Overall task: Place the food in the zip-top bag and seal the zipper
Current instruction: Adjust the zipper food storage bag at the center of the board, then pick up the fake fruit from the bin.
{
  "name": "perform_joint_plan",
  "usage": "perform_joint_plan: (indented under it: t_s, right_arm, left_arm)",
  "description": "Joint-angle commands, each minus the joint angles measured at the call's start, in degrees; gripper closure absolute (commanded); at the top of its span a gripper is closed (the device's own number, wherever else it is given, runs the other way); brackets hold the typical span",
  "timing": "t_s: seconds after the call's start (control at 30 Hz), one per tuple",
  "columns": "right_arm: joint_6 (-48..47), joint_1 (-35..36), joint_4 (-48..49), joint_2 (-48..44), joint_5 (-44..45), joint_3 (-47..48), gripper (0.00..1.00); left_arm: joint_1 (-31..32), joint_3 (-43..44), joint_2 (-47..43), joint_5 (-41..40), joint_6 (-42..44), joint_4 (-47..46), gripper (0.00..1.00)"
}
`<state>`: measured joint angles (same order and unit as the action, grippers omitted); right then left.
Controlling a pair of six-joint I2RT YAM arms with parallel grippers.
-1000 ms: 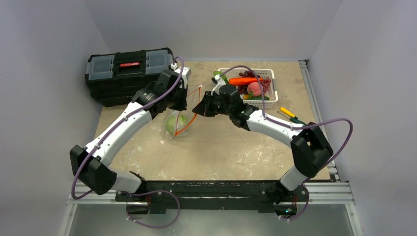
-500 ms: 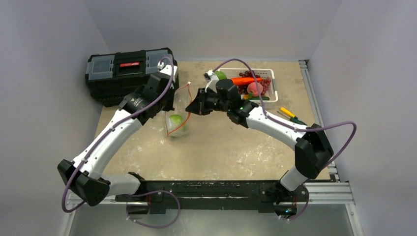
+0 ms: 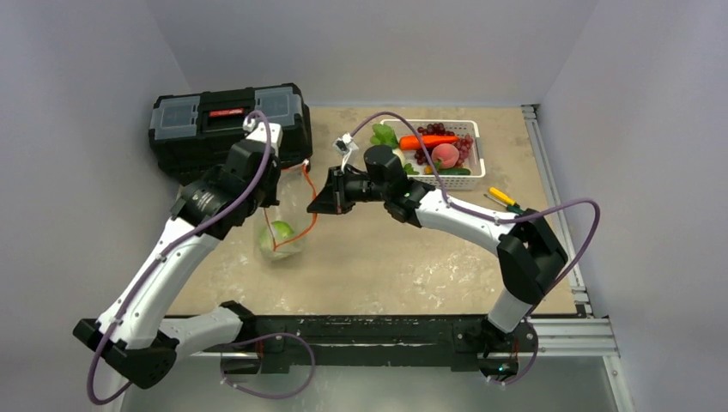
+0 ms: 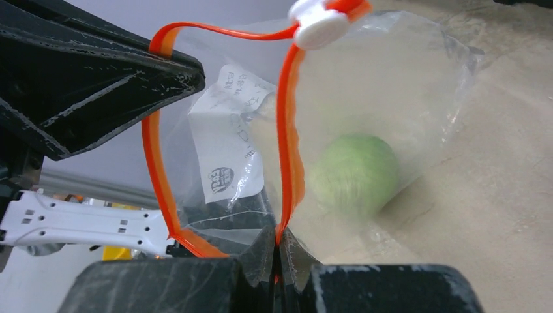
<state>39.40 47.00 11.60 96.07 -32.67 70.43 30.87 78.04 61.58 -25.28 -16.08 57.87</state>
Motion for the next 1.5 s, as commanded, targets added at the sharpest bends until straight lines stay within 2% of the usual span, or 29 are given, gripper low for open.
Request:
perform_joint_plan:
  t_s: [0.0, 0.07, 0.13, 0.23, 0.33, 0.43, 0.53, 0.63, 0.77, 0.83, 0.97, 1.07, 1.17, 1.27, 1.37, 1.47]
  right_arm:
    - [-2.46, -1.31, -1.25, 0.81, 0.33, -1.06, 1.0]
    - [-4.44, -1.7, -3.85, 1.15, 2.25, -1.32, 0.99]
    - [-6.11, -1.82, -5.23, 1.62, 4.05, -1.59, 0.82]
    - [-7.81, -2.42, -9.79, 2.84, 5.62, 0.43, 0.7]
    - [-9.49, -3.11, -16.22, 0.57, 12.58, 2.19, 0.58]
    - [-8.86, -5.16, -17.18, -5.94, 19.32, -1.44, 0.43]
    - [-6.36, -10.39, -14.82, -10.56, 17.56, -6.16, 0.3]
    - [-3.82, -17.26, -15.28, -11.41, 18.48, -7.37, 0.3]
    - [-0.81, -22.99, -19.75, -7.29, 25.76, -3.36, 0.29]
    - [1.4, -23.97, -22.38, -4.53, 31.88, -0.23, 0.25]
    - [5.59, -25.15, -18.03, 0.07, 37.6, 2.93, 0.22]
    - [9.28, -26.09, -12.39, 3.11, 38.34, 4.63, 0.22]
    - [13.65, -27.44, -11.86, 6.39, 38.33, 8.29, 0.24]
    - [11.5, -27.79, -15.55, 7.54, 44.14, 12.66, 0.24]
    - [3.84, -28.62, -18.74, 6.72, 50.89, 14.28, 0.23]
    - [-3.38, -29.6, -21.11, 5.86, 56.91, 13.98, 0.14]
  left_arm:
    - [-0.26, -0.86, 5.46, 2.95, 0.73, -5.59, 1.0]
    - [-0.32, 0.45, 8.8, 5.07, 3.19, -7.54, 1.0]
    - [-0.49, 2.19, 12.18, 7.52, 6.08, -9.17, 1.0]
    - [-0.79, 2.11, 15.58, 11.66, 8.57, -12.02, 1.0]
    - [-1.99, -0.13, 16.3, 13.42, 6.51, -14.03, 1.0]
    - [-3.18, 0.33, 16.12, 14.91, 3.98, -13.31, 1.0]
    - [-3.8, 0.42, 16.31, 16.37, 2.55, -12.8, 1.0]
    - [-3.81, 0.95, 17.04, 18.55, 1.97, -11.71, 1.0]
    - [-3.82, 1.25, 17.34, 21.49, 2.71, -10.45, 1.0]
    - [-3.8, 0.89, 16.89, 21.36, 3.18, -10.09, 1.0]
    - [-3.8, -0.74, 14.4, 20.49, 3.5, -10.61, 1.0]
    - [-3.8, -0.91, 13.52, 21.04, 3.81, -10.85, 1.0]
    - [-3.8, -1.0, 13.52, 21.01, 4.19, -10.84, 1.0]
    - [-3.82, -0.92, 13.61, 20.78, 4.45, -10.38, 1.0]
    - [-3.8, -0.98, 13.27, 20.07, 4.64, -10.33, 1.0]
    - [-3.83, -1.05, 12.64, 20.11, 4.51, -10.44, 1.0]
